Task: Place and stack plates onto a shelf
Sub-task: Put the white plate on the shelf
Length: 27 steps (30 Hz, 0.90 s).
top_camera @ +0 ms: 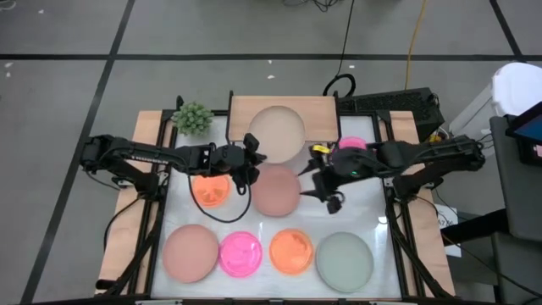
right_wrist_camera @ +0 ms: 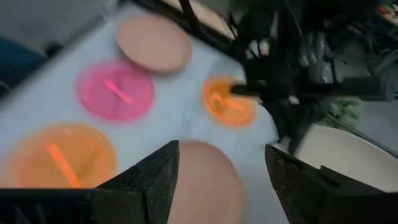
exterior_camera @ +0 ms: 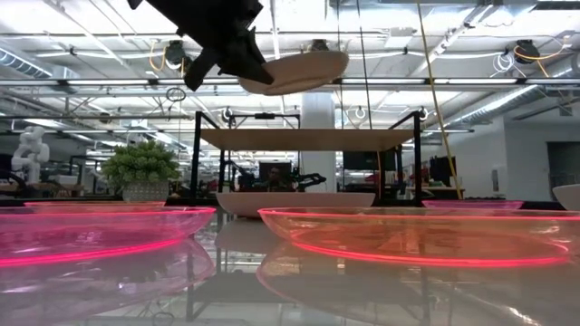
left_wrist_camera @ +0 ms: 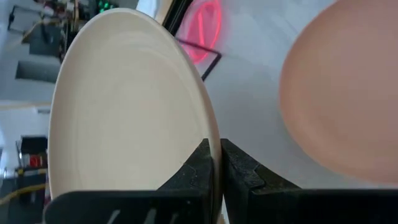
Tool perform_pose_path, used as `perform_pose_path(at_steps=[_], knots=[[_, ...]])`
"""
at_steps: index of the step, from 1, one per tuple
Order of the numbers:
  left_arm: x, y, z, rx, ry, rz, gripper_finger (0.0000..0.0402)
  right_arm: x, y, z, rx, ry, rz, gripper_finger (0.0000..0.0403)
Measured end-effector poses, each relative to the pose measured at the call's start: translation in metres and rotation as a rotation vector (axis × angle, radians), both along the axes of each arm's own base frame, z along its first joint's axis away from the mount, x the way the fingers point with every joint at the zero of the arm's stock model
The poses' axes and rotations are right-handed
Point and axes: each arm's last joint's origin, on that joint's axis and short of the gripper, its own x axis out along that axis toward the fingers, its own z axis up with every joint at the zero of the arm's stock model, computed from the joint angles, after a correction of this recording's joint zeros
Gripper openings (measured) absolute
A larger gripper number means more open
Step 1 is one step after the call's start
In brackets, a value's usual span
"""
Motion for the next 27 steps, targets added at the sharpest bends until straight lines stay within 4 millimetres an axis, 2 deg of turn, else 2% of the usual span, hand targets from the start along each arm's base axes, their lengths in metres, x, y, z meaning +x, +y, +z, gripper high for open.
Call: perform_pose_path(at_steps=[3,9,18,23,27], knots=[[-0.001,0.009,0.001,-0.019,-0.016,0.051,0.0017,-0.012,0.008,0.002,0.058,-0.021,-0.046,0.0212],[-0.004,0.036,0.000,-0.131,-0.079,0.212,0.0017,-0.025,0.022,-0.018,0.007,-0.026,-0.125,0.0211],[-0.009,0.059,0.000,-0.295,-0.146,0.316,0.0017,-0.025,0.029,-0.056,-0.025,-0.077,-0.149,0.0210],[-0.012,0.067,-0.002,-0.326,-0.135,0.346,0.0017,-0.026,0.029,-0.076,-0.022,-0.084,-0.150,0.0210],[-0.014,0.069,-0.005,-0.336,-0.112,0.365,0.0017,-0.028,0.028,-0.084,-0.017,-0.063,-0.157,0.0210]])
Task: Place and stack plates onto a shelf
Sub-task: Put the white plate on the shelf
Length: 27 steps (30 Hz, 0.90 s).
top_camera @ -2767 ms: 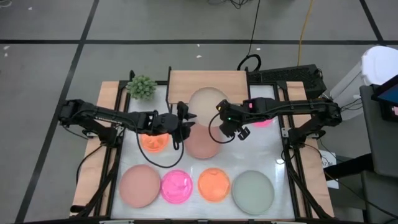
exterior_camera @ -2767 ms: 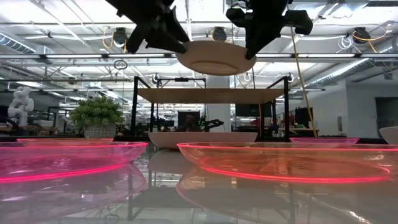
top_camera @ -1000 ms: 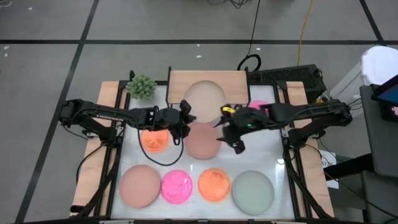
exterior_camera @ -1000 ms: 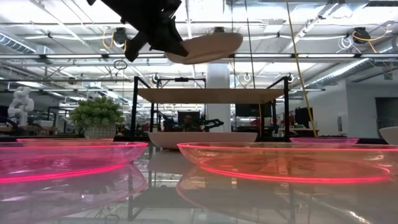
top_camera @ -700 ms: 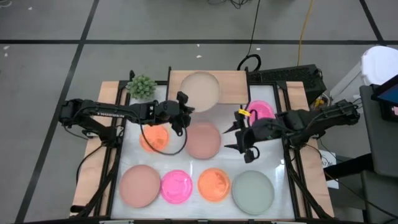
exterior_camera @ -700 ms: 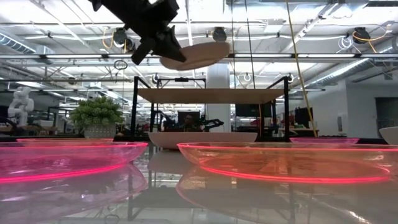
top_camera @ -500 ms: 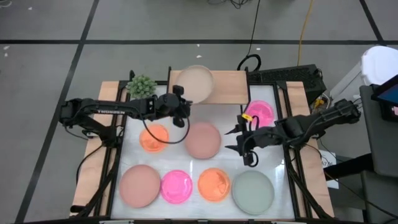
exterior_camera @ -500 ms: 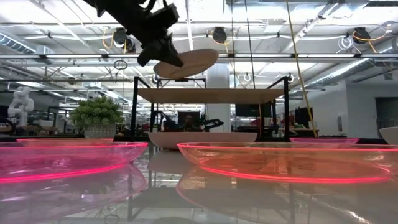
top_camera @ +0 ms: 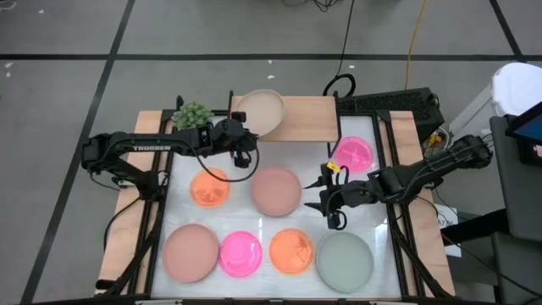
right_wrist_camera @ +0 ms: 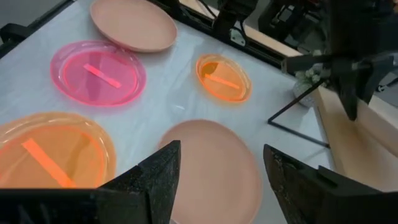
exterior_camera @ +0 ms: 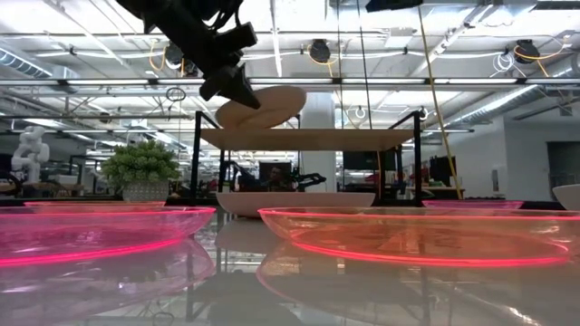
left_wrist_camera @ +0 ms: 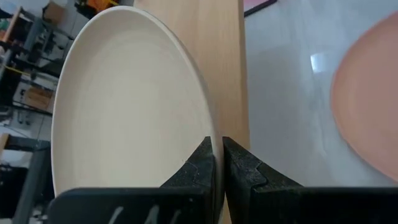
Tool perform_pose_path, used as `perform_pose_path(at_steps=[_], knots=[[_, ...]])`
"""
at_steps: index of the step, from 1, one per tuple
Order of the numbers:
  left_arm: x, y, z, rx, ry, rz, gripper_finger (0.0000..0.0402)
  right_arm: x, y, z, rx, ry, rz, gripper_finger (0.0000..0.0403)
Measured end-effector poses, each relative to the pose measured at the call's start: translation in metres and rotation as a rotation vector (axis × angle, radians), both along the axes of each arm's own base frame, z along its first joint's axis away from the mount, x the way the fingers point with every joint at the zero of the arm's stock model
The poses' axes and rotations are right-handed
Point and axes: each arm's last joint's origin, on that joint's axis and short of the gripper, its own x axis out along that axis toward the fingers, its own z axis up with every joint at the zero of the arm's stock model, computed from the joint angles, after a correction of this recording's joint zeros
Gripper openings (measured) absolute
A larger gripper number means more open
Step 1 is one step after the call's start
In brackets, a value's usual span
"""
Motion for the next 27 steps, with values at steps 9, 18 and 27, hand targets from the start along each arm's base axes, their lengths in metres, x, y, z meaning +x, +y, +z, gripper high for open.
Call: perform_pose_path(at_steps=[9,18,27], knots=[[0.000,0.002,0.001,-0.029,-0.029,0.030,0.0051,-0.011,-0.004,0.004,0.026,-0.025,-0.006,0.0210],[0.000,0.005,0.002,-0.037,-0.051,0.047,0.0073,-0.018,-0.006,0.008,0.076,-0.051,-0.028,0.0210],[0.000,0.008,0.004,-0.105,-0.120,0.110,0.0075,-0.018,-0.006,0.008,0.081,-0.049,-0.030,0.0210]])
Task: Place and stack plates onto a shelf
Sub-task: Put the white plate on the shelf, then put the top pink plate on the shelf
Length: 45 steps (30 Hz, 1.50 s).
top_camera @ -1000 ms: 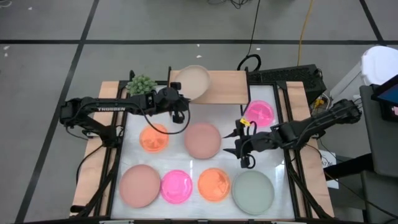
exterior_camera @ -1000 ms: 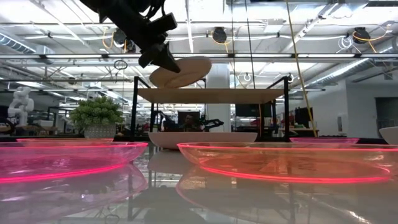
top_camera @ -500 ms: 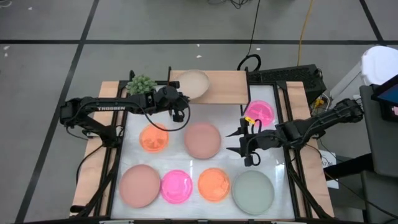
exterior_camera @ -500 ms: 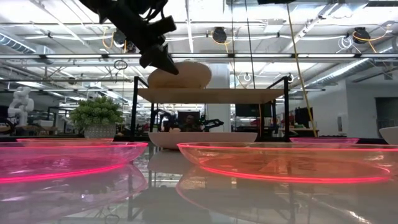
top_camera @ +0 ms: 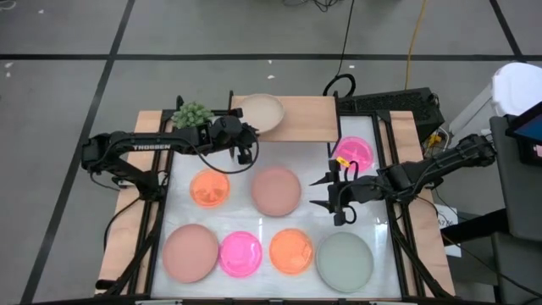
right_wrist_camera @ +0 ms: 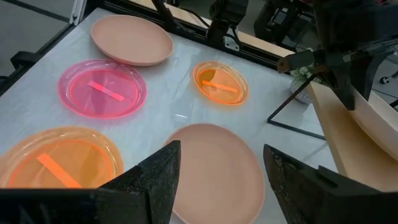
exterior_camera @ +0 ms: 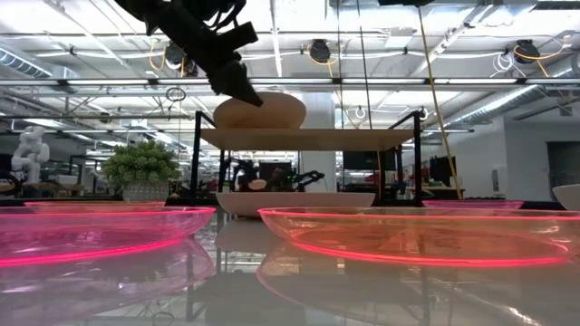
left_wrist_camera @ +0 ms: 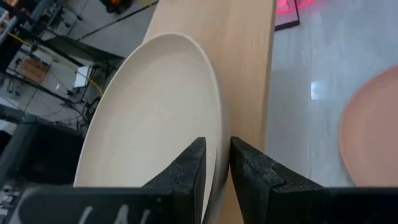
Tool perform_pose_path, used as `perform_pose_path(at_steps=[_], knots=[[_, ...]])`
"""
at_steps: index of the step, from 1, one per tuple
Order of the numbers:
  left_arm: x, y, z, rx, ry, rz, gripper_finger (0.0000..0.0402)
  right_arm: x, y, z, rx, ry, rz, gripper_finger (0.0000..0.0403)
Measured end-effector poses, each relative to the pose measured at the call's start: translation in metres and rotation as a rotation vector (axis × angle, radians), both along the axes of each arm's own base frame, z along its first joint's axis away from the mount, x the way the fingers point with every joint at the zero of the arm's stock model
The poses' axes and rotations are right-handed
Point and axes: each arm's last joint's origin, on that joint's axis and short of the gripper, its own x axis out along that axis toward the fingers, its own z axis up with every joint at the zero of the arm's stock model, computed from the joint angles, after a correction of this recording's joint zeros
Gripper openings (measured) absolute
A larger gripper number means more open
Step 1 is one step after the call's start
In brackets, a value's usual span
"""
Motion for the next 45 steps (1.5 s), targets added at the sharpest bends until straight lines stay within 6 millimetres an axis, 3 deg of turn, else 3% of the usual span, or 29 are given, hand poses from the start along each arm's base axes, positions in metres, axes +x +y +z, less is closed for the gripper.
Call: perform_pose_path(at_steps=[7,16,22,31,40,45], knots=[[-0.001,0.002,0.000,-0.072,-0.038,0.013,0.0084,0.000,0.000,0.000,0.021,-0.002,-0.010,0.0210],[0.003,0.005,0.006,-0.086,-0.139,0.042,0.0185,-0.001,0.000,-0.001,0.059,0.009,-0.030,0.0210],[0.008,-0.003,0.012,-0.084,-0.211,0.017,0.0208,0.000,0.000,-0.001,0.090,0.002,-0.046,0.0210],[0.003,-0.036,0.023,-0.166,-0.240,-0.043,0.0209,-0.002,-0.001,-0.014,0.169,0.034,-0.106,0.0210],[-0.032,-0.085,0.056,-0.211,-0.278,-0.188,0.0209,-0.009,-0.007,-0.034,0.164,0.132,-0.246,0.0210],[-0.045,-0.099,0.058,-0.272,-0.245,-0.211,0.0209,-0.015,-0.014,-0.052,0.166,0.187,-0.365,0.0210]])
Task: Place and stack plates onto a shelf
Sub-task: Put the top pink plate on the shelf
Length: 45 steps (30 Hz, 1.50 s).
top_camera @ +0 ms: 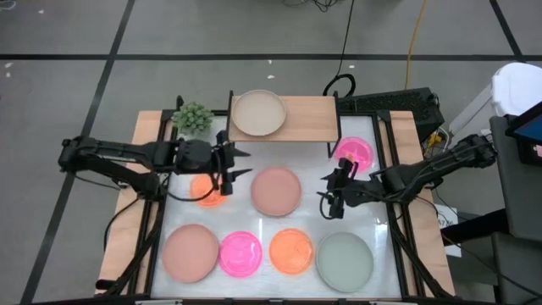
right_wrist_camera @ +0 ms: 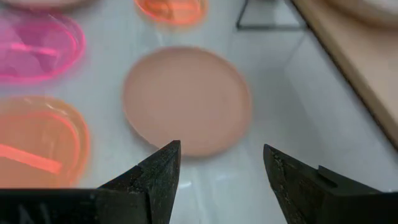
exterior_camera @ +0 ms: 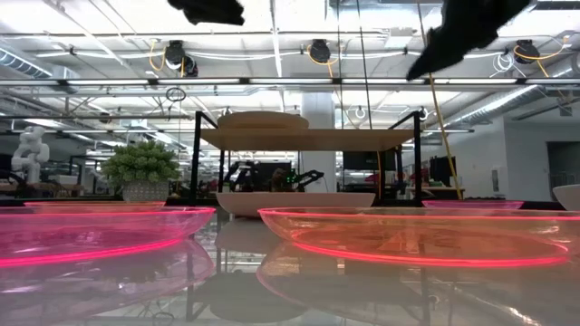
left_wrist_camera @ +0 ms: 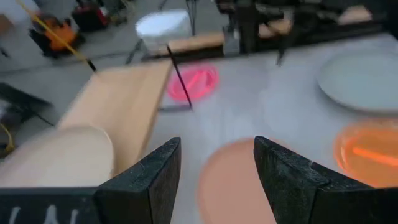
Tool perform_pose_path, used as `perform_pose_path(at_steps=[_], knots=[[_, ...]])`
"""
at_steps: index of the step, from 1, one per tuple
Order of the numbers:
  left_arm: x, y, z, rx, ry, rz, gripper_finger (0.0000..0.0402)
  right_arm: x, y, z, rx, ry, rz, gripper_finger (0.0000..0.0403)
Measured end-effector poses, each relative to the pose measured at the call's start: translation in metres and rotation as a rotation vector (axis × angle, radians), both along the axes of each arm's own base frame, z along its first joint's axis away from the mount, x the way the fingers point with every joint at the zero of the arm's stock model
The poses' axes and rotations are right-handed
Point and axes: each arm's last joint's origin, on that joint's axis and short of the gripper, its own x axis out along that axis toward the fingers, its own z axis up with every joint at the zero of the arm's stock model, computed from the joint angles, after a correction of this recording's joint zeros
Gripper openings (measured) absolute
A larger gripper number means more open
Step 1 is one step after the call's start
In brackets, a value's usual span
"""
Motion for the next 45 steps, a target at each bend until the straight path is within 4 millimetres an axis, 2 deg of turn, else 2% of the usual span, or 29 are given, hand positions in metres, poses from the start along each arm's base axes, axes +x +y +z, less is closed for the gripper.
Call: perform_pose_path(at_steps=[7,15,27,33,40,45], knots=[[-0.006,-0.008,-0.013,-0.072,0.128,0.017,0.0209,-0.015,-0.010,-0.037,0.019,0.143,-0.104,0.0210],[-0.003,-0.017,-0.024,-0.124,0.152,0.016,0.0209,-0.032,-0.021,-0.067,0.052,0.261,-0.245,0.0210],[-0.004,-0.027,-0.055,-0.200,0.140,0.021,0.0209,-0.055,-0.051,-0.089,0.014,0.471,-0.437,0.0210],[-0.005,-0.028,-0.060,-0.195,0.153,0.017,0.0209,-0.054,-0.064,-0.090,0.036,0.459,-0.516,0.0210],[-0.006,-0.029,-0.060,-0.167,0.161,-0.004,0.0209,-0.043,-0.073,-0.088,0.010,0.403,-0.461,0.0210],[-0.006,-0.029,-0.060,-0.155,0.162,-0.013,0.0209,-0.042,-0.082,-0.094,0.019,0.445,-0.514,0.0210]])
